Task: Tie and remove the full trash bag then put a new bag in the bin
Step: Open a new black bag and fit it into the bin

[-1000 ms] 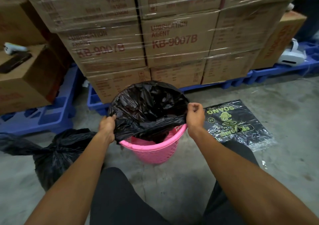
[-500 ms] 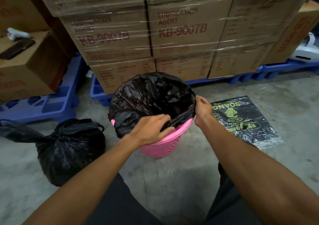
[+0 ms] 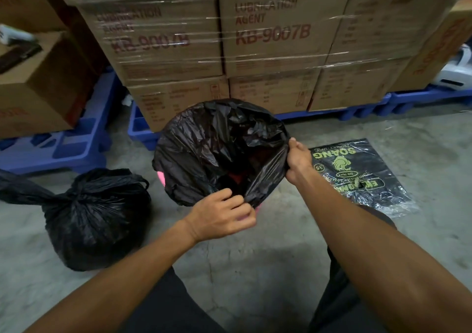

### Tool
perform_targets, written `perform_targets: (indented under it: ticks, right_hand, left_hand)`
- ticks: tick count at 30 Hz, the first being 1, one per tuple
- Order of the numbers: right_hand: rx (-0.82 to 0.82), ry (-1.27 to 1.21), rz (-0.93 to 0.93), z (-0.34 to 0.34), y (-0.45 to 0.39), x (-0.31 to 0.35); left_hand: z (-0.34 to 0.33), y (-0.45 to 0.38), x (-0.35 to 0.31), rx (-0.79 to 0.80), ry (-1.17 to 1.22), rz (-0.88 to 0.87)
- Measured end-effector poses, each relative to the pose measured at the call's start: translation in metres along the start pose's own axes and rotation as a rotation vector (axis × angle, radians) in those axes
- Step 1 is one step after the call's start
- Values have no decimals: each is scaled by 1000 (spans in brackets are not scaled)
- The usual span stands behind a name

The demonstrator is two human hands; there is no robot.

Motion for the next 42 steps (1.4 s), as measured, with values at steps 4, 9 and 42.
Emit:
perform_targets:
  ticks: [4, 9, 42]
  right_hand:
    - [20, 11, 13, 3, -5, -16]
    - [39, 72, 53, -6, -3, -29]
    - [186, 1028, 327, -18, 28, 43]
  left_hand:
    - [1, 24, 8, 26, -13, -16]
    - [3, 84, 29, 163, -103, 65]
    - [22, 102, 142, -142, 1194, 2484]
Point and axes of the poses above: each hand's wrist, its own y-axis away from the middle knuckle, its own z-axis out of the back of the hand, x = y × z, the point moved 2 cm from there along -y, towards the middle knuckle, and after that the axes turned 4 degrees about -x, right-handed, at the moved point
